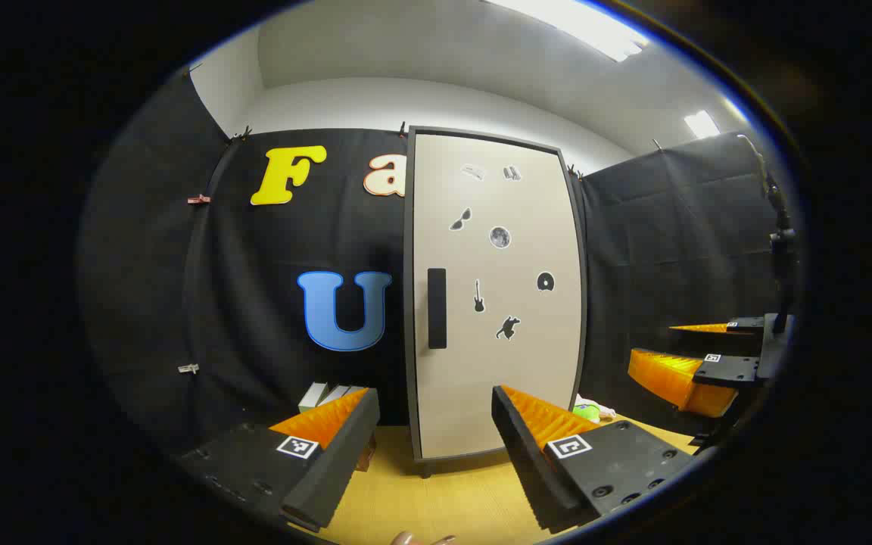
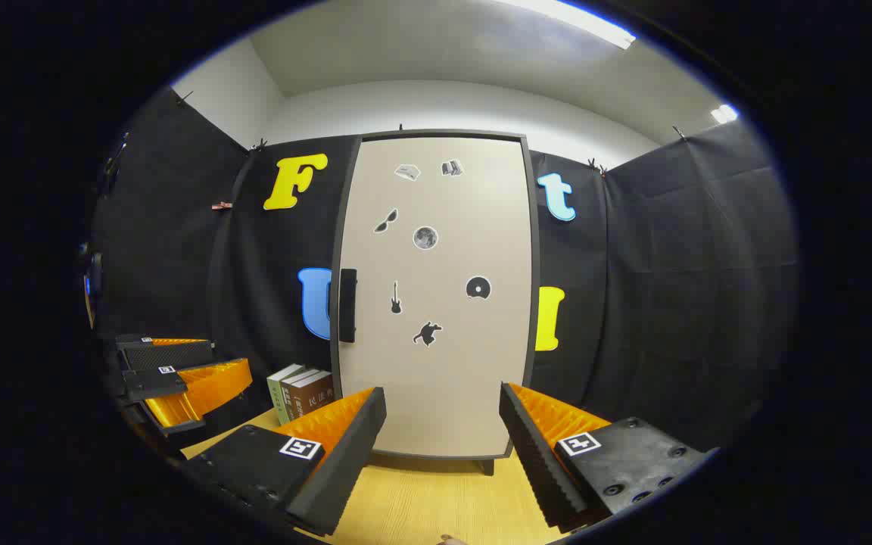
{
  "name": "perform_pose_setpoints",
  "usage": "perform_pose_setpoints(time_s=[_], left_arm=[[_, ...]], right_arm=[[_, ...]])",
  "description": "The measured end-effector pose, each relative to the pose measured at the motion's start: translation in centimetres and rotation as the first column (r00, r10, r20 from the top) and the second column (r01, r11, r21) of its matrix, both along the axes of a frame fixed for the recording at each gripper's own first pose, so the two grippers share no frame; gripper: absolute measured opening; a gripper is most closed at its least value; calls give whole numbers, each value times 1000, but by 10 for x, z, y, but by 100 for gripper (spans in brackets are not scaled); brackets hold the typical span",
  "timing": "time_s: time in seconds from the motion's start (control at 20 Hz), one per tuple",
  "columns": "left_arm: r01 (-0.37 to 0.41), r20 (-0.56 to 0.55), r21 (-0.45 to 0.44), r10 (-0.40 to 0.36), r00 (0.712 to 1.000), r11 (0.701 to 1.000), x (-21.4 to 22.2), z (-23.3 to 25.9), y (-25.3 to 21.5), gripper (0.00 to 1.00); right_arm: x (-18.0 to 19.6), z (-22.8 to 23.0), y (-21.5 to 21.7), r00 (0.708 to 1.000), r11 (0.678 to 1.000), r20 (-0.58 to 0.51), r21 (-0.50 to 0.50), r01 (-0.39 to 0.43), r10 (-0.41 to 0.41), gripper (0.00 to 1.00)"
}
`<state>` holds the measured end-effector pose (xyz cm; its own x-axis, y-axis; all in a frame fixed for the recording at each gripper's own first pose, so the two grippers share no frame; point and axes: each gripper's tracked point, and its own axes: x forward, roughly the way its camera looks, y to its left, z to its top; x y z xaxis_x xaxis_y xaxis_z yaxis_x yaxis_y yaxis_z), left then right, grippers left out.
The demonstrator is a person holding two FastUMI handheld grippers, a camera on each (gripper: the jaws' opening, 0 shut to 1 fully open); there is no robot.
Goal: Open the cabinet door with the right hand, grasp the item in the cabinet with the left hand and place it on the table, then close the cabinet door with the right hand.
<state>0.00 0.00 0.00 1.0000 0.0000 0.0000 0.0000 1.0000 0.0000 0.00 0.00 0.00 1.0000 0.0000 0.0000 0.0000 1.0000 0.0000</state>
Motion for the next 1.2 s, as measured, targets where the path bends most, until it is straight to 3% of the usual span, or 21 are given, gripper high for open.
perform_pose_setpoints(time_s=[1.2], left_arm=[[12,29,16,-12,999,1000,-5,10,5,95]], right_arm=[[6,10,8,1000,999,3,-19,-30,30,97]])
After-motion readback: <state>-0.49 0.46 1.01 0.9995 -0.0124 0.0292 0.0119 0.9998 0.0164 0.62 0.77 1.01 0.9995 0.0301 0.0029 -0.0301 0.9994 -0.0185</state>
